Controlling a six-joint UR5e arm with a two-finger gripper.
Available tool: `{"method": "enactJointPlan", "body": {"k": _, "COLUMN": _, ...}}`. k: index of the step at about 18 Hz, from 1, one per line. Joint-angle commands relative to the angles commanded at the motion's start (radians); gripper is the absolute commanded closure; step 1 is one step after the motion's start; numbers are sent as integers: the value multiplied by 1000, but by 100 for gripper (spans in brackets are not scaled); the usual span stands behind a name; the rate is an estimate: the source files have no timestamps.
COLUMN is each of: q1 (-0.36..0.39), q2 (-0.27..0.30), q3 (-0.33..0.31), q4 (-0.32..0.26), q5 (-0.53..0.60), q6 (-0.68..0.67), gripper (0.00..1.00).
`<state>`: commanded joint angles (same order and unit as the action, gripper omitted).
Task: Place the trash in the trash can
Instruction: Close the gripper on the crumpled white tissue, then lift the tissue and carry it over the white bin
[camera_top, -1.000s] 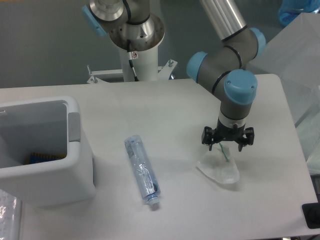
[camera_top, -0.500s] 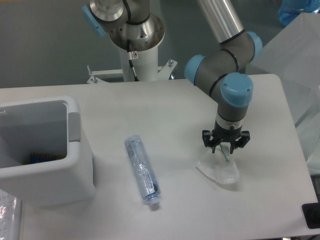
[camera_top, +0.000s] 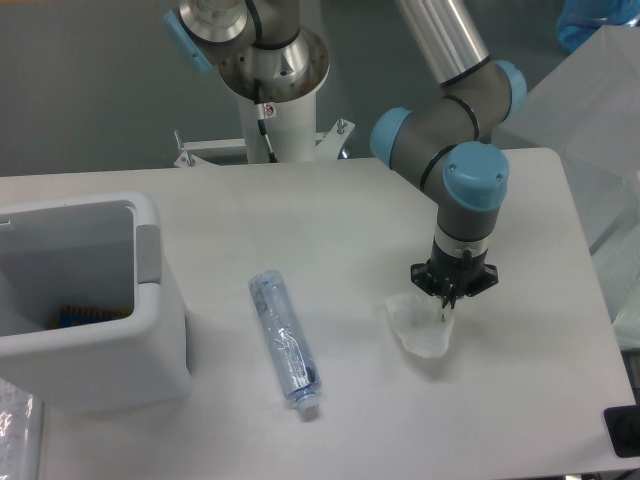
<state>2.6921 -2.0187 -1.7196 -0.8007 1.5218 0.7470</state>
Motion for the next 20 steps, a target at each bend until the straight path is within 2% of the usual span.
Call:
{"method": "enactJointPlan", "body": {"k": 2, "q1": 2, "q2": 3, "q3": 9, "q4": -2, "q5": 0, "q6": 0, "gripper": 93}}
{"method": "enactJointPlan", "body": {"k": 5, "q1": -9, "q2": 11, "q3": 75, "q4": -11, "q5": -26, "q6": -14, "gripper": 93}}
{"method": "enactJointPlan", "body": {"k": 8, "q1": -17, "q2": 73, "q3": 123, "q4": -15, "q5": -148, "q6": -107, "gripper": 93}}
{"method": "enactJointPlan", "body": {"k": 10, "q1": -21, "q2": 113, "q3": 150, "q4": -15, "q5": -243, "q6": -197, "gripper": 93}}
{"method": "enactJointPlan", "body": {"k": 13, "q1": -38, "q2": 167, "q3": 199, "q4": -8, "q5": -334, "q6": -437, "gripper": 92}}
{"method": "enactJointPlan", "body": {"k": 15, "q1": -78, "q2": 199, "q3": 225, "q4": -11, "q5": -347, "q6": -503, "gripper": 92}}
{"method": "enactJointPlan", "body": {"k": 20, "q1": -191, "q2": 299, "q3": 221, "q4": -11, "q5": -351, "q6": -595, "gripper": 92}}
